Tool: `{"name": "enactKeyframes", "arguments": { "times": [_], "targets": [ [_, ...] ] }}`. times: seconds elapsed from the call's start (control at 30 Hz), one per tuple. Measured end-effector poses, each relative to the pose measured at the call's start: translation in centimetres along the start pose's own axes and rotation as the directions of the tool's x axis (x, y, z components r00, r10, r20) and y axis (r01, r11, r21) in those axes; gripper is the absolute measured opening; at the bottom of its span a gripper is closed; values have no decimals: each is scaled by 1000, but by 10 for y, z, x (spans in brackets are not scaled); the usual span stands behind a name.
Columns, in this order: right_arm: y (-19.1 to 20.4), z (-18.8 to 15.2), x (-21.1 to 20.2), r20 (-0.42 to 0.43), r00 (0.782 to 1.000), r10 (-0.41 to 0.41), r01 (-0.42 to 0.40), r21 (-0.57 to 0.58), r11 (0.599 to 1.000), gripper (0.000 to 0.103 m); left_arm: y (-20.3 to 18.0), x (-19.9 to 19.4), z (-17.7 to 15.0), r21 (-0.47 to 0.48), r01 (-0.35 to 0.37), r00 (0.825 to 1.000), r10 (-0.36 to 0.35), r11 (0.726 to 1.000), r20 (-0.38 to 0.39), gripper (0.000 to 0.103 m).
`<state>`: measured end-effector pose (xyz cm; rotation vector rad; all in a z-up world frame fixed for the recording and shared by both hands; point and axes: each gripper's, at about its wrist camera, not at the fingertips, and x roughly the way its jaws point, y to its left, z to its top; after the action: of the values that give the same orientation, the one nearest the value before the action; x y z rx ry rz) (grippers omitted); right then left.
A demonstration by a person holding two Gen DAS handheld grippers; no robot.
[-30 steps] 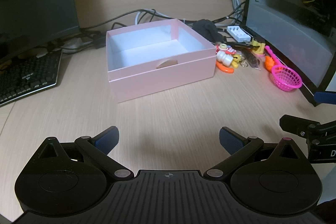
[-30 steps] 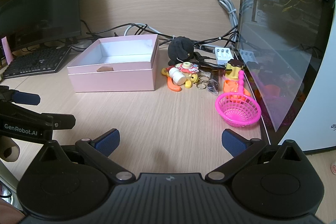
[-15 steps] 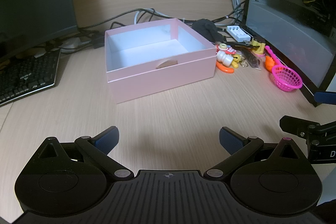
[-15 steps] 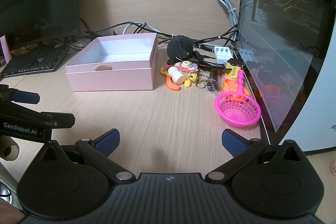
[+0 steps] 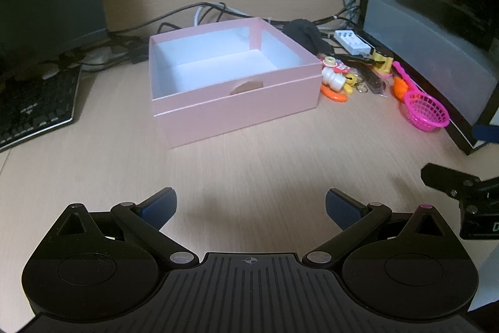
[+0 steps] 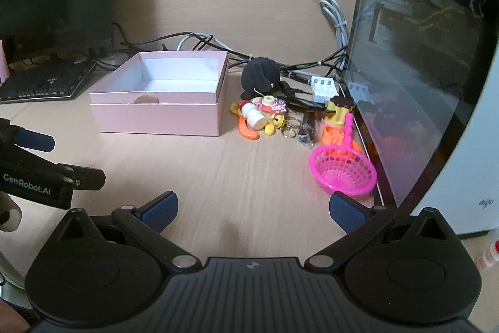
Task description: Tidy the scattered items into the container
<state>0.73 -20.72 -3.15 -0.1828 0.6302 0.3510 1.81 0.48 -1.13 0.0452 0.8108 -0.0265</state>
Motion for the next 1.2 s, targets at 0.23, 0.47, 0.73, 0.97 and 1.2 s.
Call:
{"name": "enactKeyframes", "arguments": {
  "times": [0.23,0.47,0.73,0.97,1.2],
  "targets": [
    [6,10,9,44,995,-87,90,-82,993,103,4,3,10,0,20,1000,-20,1000,0,103],
    [1,15,40,43,982,-186,191,-205,960,102,8,3,14,-5,30,1000,-30,1000,-1,103],
    [-8,17,86,-6,965,-263,252,-268,930,70,17,2,13,-29,14,1000,-14,999,-8,103],
    [-26,17,99,-60,965,-255,236,-225,945,56,25,0,8,-46,11,1000,-12,999,-27,103],
    [-26,18,85,-143,989,34,-28,40,999,51,31,-3,3,-65,-2,999,0,998,-36,103]
  ]
}}
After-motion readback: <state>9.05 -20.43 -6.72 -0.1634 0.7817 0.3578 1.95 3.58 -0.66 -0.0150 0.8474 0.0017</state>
